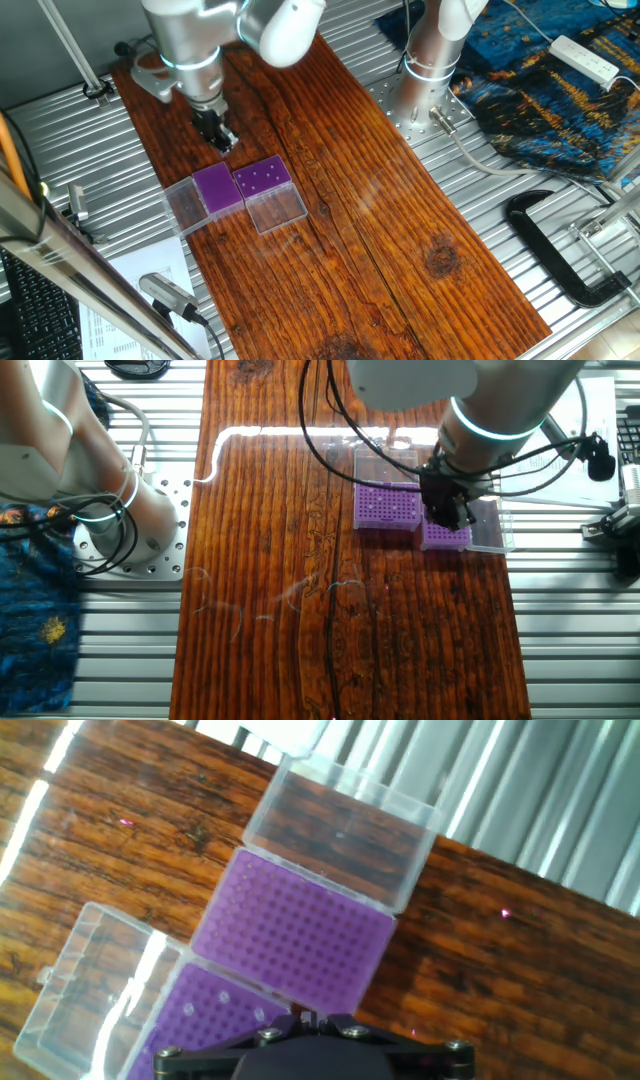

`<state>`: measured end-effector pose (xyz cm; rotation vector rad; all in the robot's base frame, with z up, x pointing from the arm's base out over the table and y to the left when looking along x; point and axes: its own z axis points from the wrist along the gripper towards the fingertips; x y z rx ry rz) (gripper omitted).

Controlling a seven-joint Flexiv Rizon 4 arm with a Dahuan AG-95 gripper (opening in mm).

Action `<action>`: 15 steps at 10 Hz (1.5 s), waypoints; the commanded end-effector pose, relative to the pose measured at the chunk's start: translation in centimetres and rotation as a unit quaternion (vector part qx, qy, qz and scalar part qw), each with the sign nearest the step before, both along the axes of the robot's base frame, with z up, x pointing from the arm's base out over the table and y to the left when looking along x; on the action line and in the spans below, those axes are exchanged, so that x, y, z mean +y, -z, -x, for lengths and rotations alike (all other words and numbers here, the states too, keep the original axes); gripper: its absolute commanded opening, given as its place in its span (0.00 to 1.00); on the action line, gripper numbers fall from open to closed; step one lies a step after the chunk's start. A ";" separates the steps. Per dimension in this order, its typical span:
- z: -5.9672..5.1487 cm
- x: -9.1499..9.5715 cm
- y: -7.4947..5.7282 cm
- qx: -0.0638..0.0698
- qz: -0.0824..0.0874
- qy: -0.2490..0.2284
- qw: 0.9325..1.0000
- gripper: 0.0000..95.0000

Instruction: Transfer all small pipette tips from one holder to another

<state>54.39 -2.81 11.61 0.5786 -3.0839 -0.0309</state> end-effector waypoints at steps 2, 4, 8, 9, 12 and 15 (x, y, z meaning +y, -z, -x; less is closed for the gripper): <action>0.3 0.3 -1.0 0.006 -0.004 0.060 0.998 0.00; 0.8 0.3 -1.2 0.009 -0.003 0.086 0.996 0.00; 1.9 0.3 -1.9 0.009 0.002 0.080 0.997 0.00; 2.1 0.2 -2.0 0.008 0.002 0.080 0.997 0.00; 2.9 -0.3 -2.5 0.008 0.001 0.092 0.996 0.00; 3.2 -0.5 -2.8 0.009 0.001 0.094 0.996 0.00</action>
